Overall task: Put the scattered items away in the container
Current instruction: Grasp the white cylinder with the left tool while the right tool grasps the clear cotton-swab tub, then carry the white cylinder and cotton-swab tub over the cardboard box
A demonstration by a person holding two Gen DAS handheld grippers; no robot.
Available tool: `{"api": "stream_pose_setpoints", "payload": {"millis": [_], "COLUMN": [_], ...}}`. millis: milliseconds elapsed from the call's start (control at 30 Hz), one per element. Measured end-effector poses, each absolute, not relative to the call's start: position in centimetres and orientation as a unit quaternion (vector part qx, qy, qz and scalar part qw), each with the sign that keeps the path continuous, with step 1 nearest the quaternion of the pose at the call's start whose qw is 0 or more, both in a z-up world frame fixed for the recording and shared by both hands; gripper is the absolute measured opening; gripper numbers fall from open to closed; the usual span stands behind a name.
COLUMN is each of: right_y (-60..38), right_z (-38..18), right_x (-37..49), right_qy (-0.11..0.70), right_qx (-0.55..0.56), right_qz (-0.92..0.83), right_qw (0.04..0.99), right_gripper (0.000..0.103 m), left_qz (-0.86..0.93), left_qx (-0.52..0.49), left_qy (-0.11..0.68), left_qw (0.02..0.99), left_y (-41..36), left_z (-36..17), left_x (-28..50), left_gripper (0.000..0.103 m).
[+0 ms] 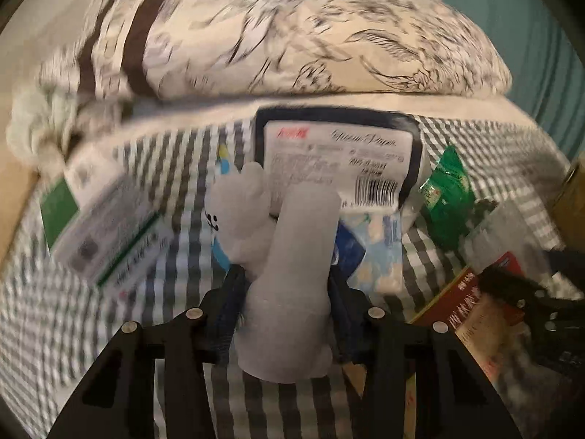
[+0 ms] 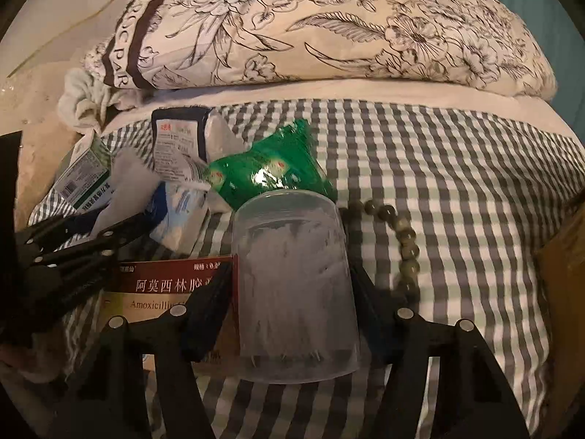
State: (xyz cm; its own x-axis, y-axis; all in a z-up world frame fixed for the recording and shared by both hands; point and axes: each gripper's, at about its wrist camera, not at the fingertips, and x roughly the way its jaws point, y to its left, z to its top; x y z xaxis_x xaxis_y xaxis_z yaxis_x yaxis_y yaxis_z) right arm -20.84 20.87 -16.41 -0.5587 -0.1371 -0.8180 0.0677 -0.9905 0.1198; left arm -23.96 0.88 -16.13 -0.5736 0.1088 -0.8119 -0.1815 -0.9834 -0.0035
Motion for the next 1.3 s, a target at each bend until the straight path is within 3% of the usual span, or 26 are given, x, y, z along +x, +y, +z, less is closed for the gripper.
{"api": "stream_pose_setpoints", "payload": {"millis": [467,1300], "right_y": [20.3,17.8], "right_z": [-11.9,-4.1], "right_x": [-14.6,-4.0], "right_qy": [-0.025,0.007], "right_qx": [0.45,0.391], "right_qz": [-0.891,-0.915], "right_qw": [0.062,0.104], "right_gripper": [0.063,0.063], "left_qz": [0.905,0.921], "left_qx": [-0.416,-0.384], "left_qy": [-0.026,-0.008], "left_qw": [0.082,0.065], "left_y": [-3.2,-2.3], "left_z": [-10.6,-4.3], "left_x": [-15.0,-3.9], "left_gripper": [0.046,0.046]}}
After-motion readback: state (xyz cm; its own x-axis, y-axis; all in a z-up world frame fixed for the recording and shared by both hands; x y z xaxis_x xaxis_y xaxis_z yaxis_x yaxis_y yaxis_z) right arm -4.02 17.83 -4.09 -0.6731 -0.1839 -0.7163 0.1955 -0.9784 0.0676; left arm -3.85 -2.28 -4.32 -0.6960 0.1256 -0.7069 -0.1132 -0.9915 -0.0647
